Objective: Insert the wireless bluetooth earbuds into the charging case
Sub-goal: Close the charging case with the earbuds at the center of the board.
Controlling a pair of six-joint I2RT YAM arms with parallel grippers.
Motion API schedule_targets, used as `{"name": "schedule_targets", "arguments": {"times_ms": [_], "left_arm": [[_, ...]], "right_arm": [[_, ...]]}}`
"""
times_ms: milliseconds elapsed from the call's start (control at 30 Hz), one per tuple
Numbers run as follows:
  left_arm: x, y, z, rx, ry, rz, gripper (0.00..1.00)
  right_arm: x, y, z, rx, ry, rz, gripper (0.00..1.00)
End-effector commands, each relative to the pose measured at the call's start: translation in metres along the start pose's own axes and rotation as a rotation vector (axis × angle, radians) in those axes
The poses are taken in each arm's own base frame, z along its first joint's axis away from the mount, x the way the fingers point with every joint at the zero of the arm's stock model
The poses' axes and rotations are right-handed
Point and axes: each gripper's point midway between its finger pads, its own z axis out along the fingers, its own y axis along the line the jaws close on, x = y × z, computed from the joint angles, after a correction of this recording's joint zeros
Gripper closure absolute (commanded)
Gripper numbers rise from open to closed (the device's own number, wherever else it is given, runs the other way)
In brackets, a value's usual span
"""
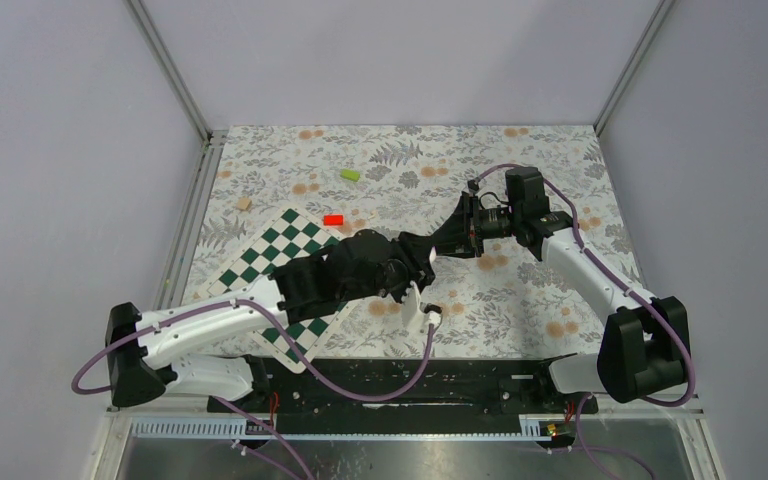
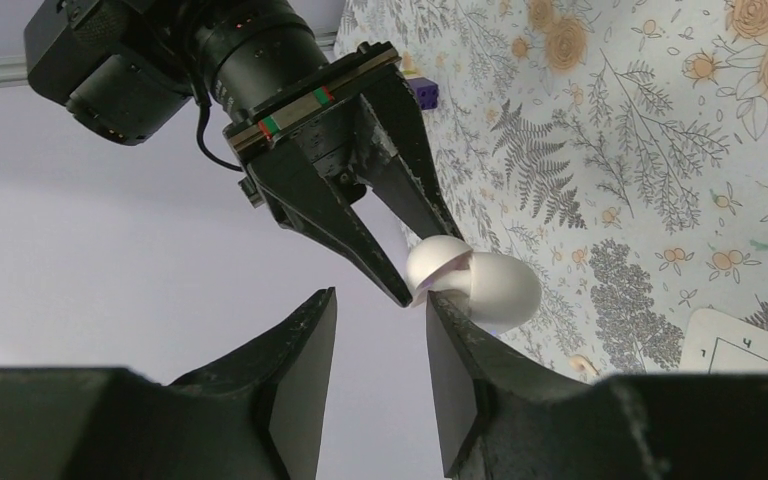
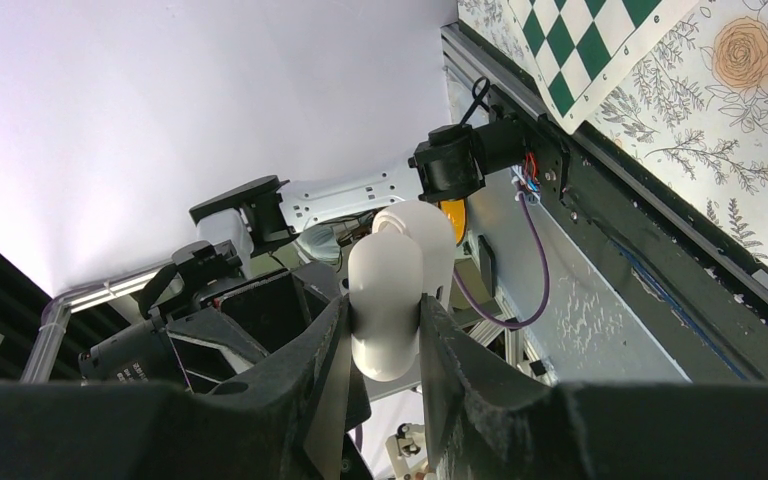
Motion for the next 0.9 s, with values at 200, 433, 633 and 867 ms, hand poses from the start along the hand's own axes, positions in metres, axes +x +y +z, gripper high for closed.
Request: {"name": "schedule_targets", "arguments": {"times_ms": [200, 433, 633, 867], "left_arm": [[0.0, 0.023, -0.014, -0.108, 0.013, -0.016, 0.61], [0.001, 0.032, -0.022, -0.164, 0.012, -0.063, 0.61], [-0.007, 0.063, -0.05, -0.307, -0.05, -0.221, 0.57], [-0.016, 0.084, -0.081, -0.411, -0.19, -0.535, 0.46]], "right_arm": [[0.007, 0.007, -0.003, -0.025, 0.03, -0.026, 1.0], [0.006, 0.005, -0.002, -0.022, 0.028, -0.027, 1.0], [0.005, 0.0, -0.001, -0.012, 0.02, -0.025, 1.0], [-0.009, -0.02, 0.006, 0.021, -0.021, -0.082, 1.0]]}}
